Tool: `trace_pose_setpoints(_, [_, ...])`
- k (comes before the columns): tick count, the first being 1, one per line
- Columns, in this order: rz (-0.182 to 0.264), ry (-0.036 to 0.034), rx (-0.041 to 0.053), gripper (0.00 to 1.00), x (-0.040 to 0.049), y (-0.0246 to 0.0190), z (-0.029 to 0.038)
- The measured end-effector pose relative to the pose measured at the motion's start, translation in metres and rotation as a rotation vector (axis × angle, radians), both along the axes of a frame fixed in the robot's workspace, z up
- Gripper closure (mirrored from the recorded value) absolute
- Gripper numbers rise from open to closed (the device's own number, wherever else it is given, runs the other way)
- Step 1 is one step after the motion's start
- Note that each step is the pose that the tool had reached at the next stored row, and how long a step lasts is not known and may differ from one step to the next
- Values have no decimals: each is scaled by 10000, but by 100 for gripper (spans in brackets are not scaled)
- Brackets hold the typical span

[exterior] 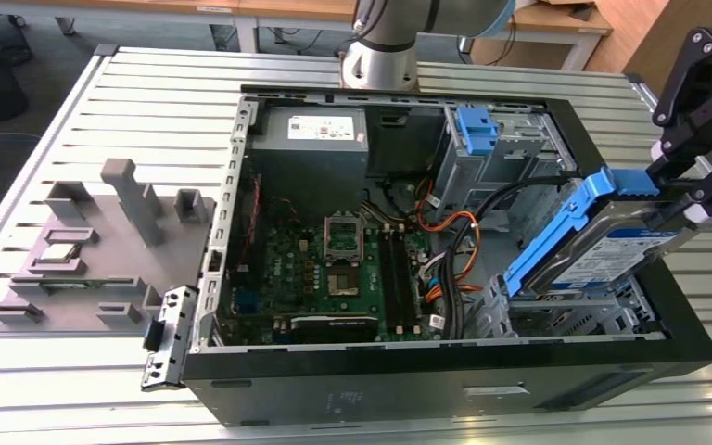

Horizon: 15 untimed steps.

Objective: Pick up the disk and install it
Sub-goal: 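Insert the disk into the insertion slot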

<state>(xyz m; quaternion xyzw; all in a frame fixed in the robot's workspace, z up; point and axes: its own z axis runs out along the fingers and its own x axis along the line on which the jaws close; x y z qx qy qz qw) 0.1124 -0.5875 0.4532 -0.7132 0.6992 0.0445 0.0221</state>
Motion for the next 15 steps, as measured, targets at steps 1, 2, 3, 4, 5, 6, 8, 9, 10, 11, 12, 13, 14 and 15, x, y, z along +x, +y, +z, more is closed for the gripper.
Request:
trace_pose_setpoints(1, [-2,-1,0,65,1,0,-1])
trace_pose_setpoints(2, [-3,-1,0,65,2,0,-3])
trace_pose_setpoints(3, [-4,0,0,65,3,1,-4])
trace_pose_setpoints(4, [-3,0,1,65,4,1,-6])
trace_pose_setpoints(5, [-4,-1,1,65,4,1,-10])
trace_pose_setpoints(6, [-4,0,1,65,4,1,-13])
trace_pose_setpoints(8, [-6,0,-1,65,4,2,-21])
trace_pose_setpoints(9, [-6,0,-1,65,4,2,-26])
trace_pose_setpoints(10, [-6,0,-2,65,4,2,-27])
trace_pose_setpoints(11, [-6,0,-3,65,4,1,-28])
trace_pose_setpoints(12, [-6,-1,-1,65,4,1,-29])
trace_pose_setpoints(13, [-6,0,-2,65,4,1,-29])
trace_pose_setpoints(14, [-6,-1,-1,65,4,1,-30])
trace_pose_setpoints(15, [-6,0,-1,65,4,1,-30])
